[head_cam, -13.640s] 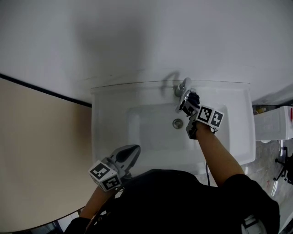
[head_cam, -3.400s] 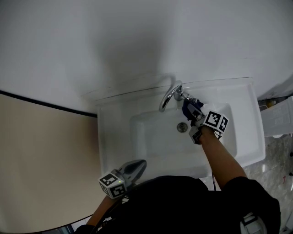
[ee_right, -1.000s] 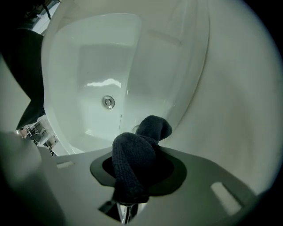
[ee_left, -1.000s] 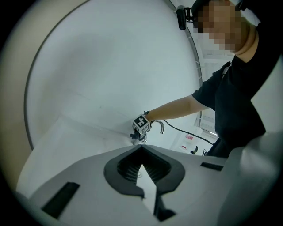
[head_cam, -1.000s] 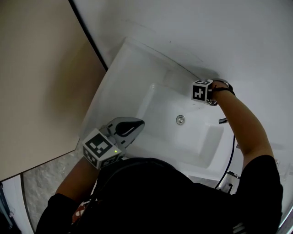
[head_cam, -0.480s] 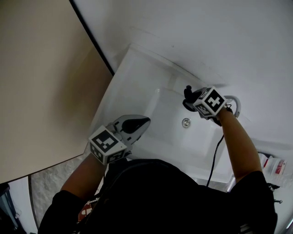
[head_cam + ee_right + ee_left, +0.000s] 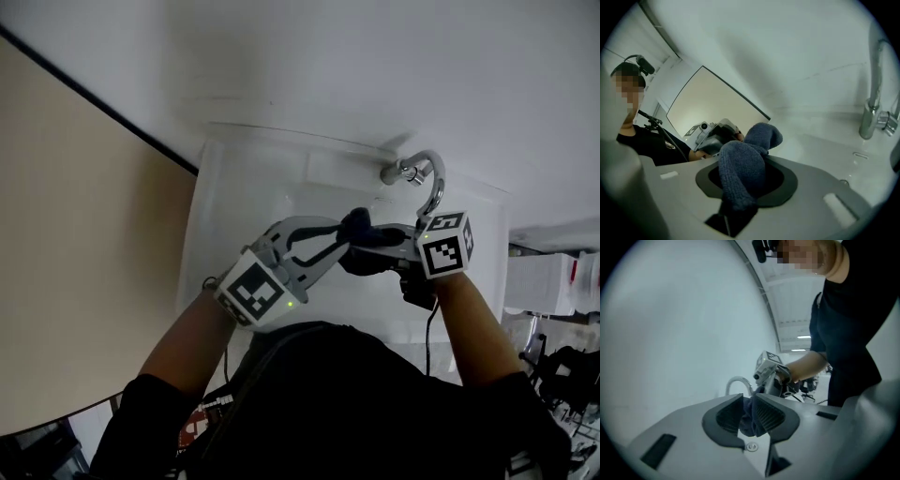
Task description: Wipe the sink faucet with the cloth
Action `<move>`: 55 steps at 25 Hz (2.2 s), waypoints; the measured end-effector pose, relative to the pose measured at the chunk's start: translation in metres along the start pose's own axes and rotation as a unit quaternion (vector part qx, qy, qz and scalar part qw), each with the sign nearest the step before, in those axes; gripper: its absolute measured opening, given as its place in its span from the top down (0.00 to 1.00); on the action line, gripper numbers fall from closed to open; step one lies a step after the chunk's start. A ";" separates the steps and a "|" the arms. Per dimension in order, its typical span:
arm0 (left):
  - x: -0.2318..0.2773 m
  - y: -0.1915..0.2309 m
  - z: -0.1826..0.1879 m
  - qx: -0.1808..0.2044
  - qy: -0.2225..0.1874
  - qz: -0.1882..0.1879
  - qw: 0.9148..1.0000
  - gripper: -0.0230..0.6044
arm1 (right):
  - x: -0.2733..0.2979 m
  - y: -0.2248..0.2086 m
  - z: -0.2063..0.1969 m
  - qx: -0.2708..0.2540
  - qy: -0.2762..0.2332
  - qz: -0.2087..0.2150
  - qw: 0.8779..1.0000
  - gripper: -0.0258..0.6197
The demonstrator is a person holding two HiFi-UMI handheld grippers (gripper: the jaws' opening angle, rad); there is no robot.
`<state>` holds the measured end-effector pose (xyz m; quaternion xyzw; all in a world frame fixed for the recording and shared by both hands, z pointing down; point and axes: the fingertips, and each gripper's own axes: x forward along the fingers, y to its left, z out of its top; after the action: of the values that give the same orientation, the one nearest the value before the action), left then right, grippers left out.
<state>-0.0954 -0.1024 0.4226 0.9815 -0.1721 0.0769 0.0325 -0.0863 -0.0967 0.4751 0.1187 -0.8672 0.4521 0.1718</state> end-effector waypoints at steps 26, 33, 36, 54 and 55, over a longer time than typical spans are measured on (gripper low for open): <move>0.038 -0.069 0.020 -0.168 -0.025 -0.183 0.968 0.69 | -0.066 0.032 0.001 0.082 -0.102 0.150 0.980 0.78; 0.037 -0.068 0.027 -0.225 -0.035 -0.192 0.955 0.69 | -0.065 0.034 -0.003 0.094 -0.104 0.158 0.977 0.78; 0.038 -0.069 0.021 -0.209 -0.037 -0.187 0.959 0.69 | -0.065 0.031 -0.004 0.100 -0.105 0.156 0.977 0.78; 0.039 -0.041 -0.008 -0.197 -0.021 -0.119 0.973 0.69 | -0.216 -0.055 0.099 -0.069 -0.268 -0.133 0.952 0.78; 0.040 -0.042 -0.011 -0.202 -0.019 -0.120 0.972 0.69 | -0.214 -0.065 0.112 -0.091 -0.254 -0.167 0.948 0.78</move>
<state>-0.0452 -0.0752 0.4385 0.9695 -0.0651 0.0171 0.2355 0.1109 -0.2145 0.3773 0.3561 -0.8874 0.2913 0.0290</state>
